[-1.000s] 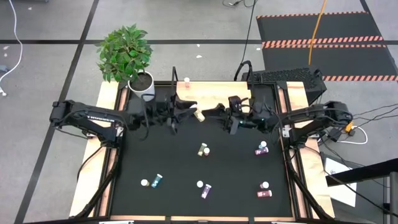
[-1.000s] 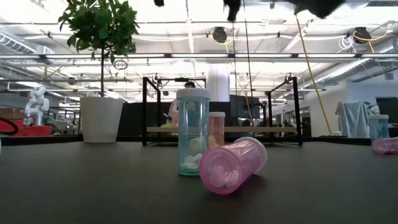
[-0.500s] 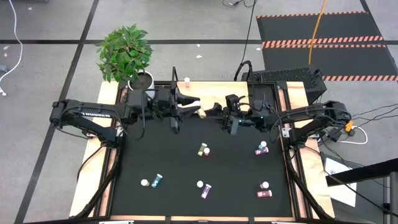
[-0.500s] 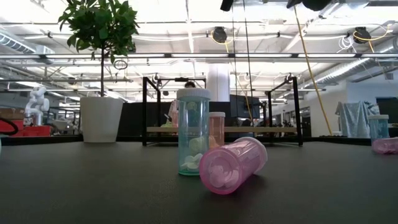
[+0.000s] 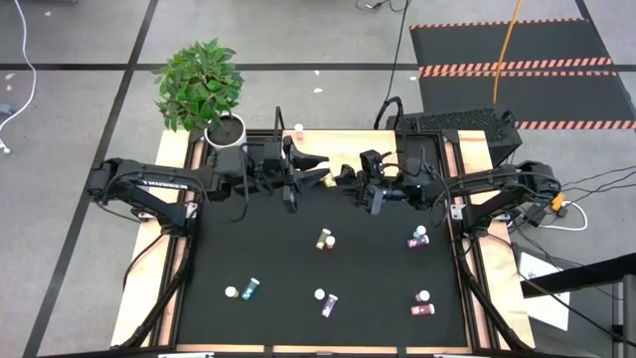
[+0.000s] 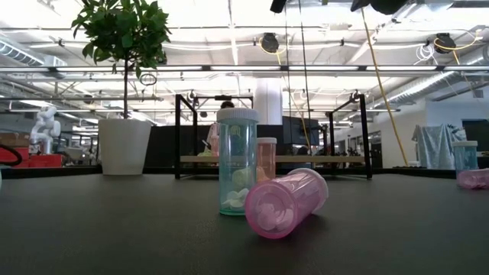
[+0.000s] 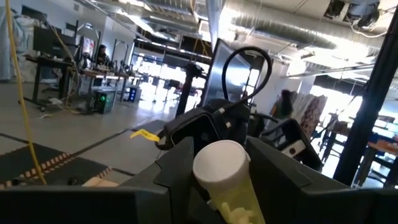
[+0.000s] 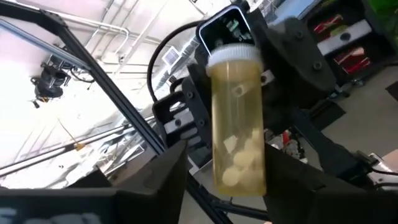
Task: Pick and place medicine bottles onto shelf by color
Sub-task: Put the top left yellow pill bottle on the shelf
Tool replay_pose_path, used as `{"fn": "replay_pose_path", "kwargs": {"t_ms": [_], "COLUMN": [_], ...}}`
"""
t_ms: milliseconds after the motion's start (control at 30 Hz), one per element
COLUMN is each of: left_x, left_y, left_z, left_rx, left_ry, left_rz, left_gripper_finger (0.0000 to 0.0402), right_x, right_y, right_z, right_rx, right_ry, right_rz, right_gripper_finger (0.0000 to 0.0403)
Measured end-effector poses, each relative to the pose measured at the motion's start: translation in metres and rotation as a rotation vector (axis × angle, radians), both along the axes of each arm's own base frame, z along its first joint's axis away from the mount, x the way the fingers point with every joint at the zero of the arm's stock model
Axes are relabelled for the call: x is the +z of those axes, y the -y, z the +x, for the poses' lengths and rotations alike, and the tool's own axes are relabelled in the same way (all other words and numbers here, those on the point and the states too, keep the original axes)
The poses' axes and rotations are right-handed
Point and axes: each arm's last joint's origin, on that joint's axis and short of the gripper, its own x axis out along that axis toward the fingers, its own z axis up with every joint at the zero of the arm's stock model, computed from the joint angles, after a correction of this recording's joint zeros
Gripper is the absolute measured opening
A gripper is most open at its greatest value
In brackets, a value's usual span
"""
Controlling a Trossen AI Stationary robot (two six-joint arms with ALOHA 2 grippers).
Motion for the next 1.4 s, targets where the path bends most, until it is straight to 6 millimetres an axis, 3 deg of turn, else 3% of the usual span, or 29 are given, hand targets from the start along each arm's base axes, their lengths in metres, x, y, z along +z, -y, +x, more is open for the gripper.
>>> {"fn": "replay_pose_path", "kwargs": {"t_ms": [367, 500, 633, 767, 933, 1133, 1400], "left_x": [0.002, 0.001, 0.002, 0.017, 0.041, 0.064, 0.042], "left_y": [0.001, -0.012, -0.023, -0.029, -0.022, -0.017, -0.005], "left_z": [-0.003, -0.007, -0.016, -0.026, -0.037, -0.032, -0.004], "left_rx": [-0.065, -0.172, -0.286, -0.412, -0.374, -0.3, -0.304], "left_ry": [0.005, -0.051, -0.122, -0.246, -0.478, -0.532, -0.614], "left_rz": [-0.071, -0.158, -0.212, -0.235, -0.087, 0.07, 0.16], "left_gripper_finger": [0.0147, 0.0158, 0.0196, 0.0232, 0.0247, 0.0248, 0.0245], "right_x": [-0.001, -0.006, -0.013, -0.015, -0.015, -0.014, -0.015], "right_y": [0.0, -0.001, -0.003, -0.004, -0.005, -0.005, -0.006], "right_z": [0.0, 0.002, 0.004, 0.005, 0.005, 0.004, 0.004], "right_rx": [-0.028, -0.062, -0.082, -0.11, -0.126, -0.128, -0.074], "right_ry": [0.001, -0.044, -0.101, -0.117, -0.103, -0.093, -0.094], "right_rz": [-0.068, -0.176, -0.27, -0.326, -0.372, -0.377, -0.369], "right_gripper_finger": [0.0084, 0.0081, 0.0093, 0.0095, 0.0093, 0.0093, 0.0093]}}
